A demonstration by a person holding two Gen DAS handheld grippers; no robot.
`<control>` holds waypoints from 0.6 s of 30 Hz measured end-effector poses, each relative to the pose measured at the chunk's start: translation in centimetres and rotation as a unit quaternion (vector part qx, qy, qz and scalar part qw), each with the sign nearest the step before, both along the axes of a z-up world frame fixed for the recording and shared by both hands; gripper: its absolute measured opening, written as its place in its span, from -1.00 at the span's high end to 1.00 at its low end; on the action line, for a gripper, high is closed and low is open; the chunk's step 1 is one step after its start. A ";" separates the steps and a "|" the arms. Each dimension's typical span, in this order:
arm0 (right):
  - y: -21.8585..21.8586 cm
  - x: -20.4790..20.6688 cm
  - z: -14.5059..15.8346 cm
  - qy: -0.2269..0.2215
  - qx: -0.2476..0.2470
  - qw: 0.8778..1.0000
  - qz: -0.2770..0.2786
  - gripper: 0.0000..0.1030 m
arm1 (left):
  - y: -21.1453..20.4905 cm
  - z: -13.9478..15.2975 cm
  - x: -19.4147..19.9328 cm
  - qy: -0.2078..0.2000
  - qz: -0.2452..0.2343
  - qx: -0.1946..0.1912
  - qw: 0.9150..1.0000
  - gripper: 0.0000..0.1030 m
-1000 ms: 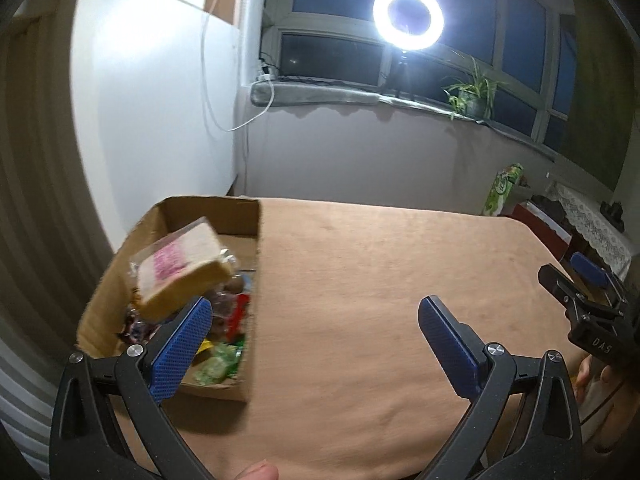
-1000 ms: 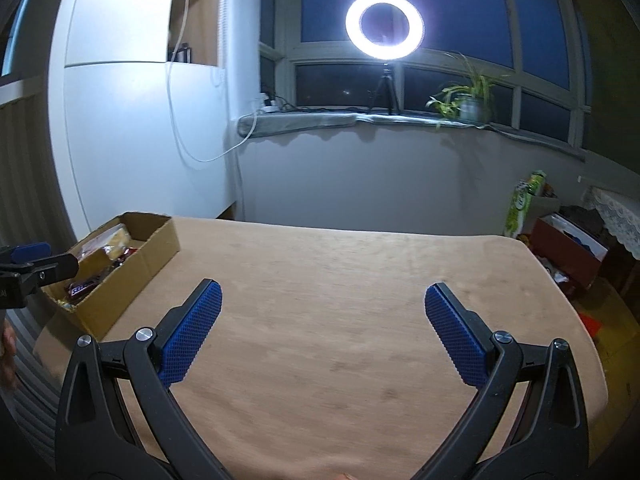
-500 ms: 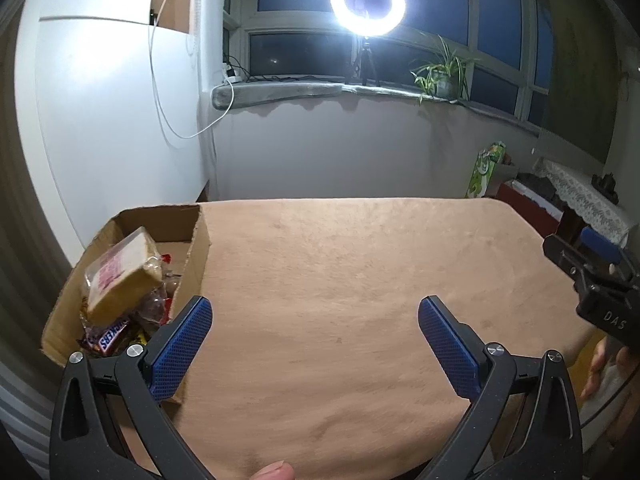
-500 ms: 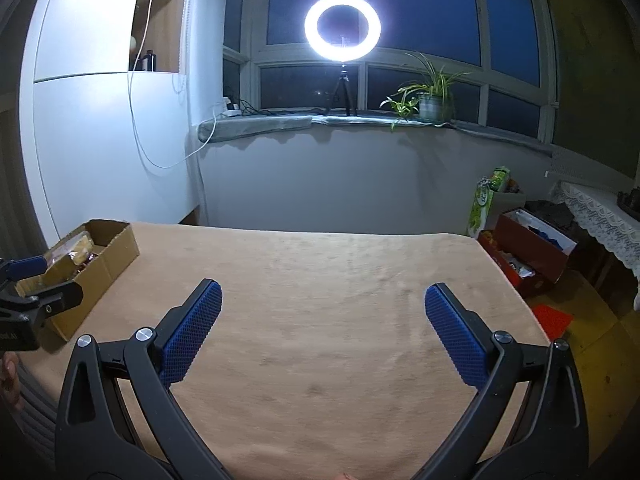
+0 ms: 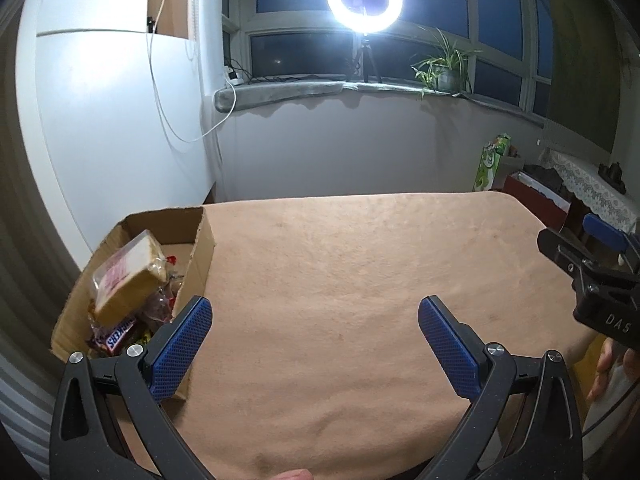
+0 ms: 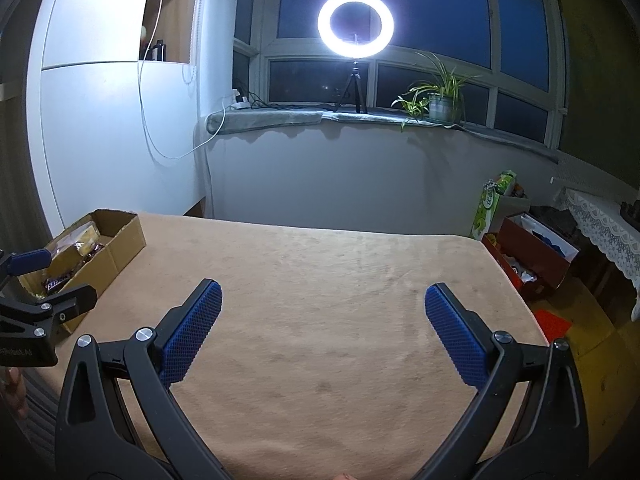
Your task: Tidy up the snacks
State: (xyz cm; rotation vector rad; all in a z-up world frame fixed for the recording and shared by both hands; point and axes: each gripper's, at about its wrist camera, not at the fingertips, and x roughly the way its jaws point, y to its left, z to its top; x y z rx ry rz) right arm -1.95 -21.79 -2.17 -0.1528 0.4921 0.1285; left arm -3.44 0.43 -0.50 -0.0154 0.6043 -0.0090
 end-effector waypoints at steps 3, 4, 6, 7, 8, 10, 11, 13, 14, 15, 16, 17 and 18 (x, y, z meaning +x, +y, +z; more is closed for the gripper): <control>0.1 -0.2 0.1 -0.002 -0.002 1.000 0.002 -1.00 | 0.4 0.3 -0.1 0.000 0.005 -0.005 1.000 -0.99; 0.2 -0.3 0.2 -0.002 -0.002 1.000 0.002 -1.00 | 0.4 0.5 -0.1 0.001 0.006 -0.005 1.000 -0.99; 0.3 -0.3 0.2 -0.001 -0.002 1.000 0.002 -1.00 | 0.5 0.8 -0.3 0.000 0.006 -0.008 1.000 -0.99; 0.3 -0.4 0.2 -0.002 -0.003 1.000 0.003 -1.00 | 0.4 1.0 -0.4 -0.002 0.005 -0.009 1.000 -0.99; 0.4 -0.4 0.2 -0.002 -0.004 1.000 0.003 -1.00 | 0.4 1.2 -0.6 -0.004 0.004 -0.010 1.000 -0.99; 0.5 -0.5 0.3 -0.002 -0.005 1.000 0.005 -1.00 | 0.3 1.4 -0.8 -0.006 0.004 -0.010 1.000 -0.99; 0.5 -0.5 0.3 -0.002 -0.005 1.000 0.005 -1.00 | 0.3 1.6 -0.8 -0.006 0.004 -0.009 1.000 -0.99; 0.6 -0.5 0.3 -0.001 -0.006 1.000 0.006 -1.00 | 0.3 1.7 -0.9 -0.006 0.006 -0.007 1.000 -0.99; 0.6 -0.5 0.3 -0.001 -0.005 1.000 0.005 -1.00 | 0.3 1.8 -0.9 -0.006 0.006 -0.007 1.000 -0.99; 0.7 -0.6 0.3 -0.001 -0.006 1.000 0.005 -1.00 | 0.3 1.8 -1.0 -0.007 0.007 -0.009 1.000 -0.99; 0.7 -0.5 0.3 0.000 -0.007 1.000 0.006 -1.00 | 0.4 1.8 -1.0 -0.007 0.006 -0.010 1.000 -0.99; 0.8 -0.5 0.3 0.001 -0.007 1.000 0.006 -1.00 | 0.5 1.8 -1.0 -0.007 0.006 -0.011 1.000 -0.99; 0.8 -0.5 0.3 0.001 -0.007 1.000 0.007 -1.00 | 0.5 1.8 -1.0 -0.007 0.006 -0.012 1.000 -0.99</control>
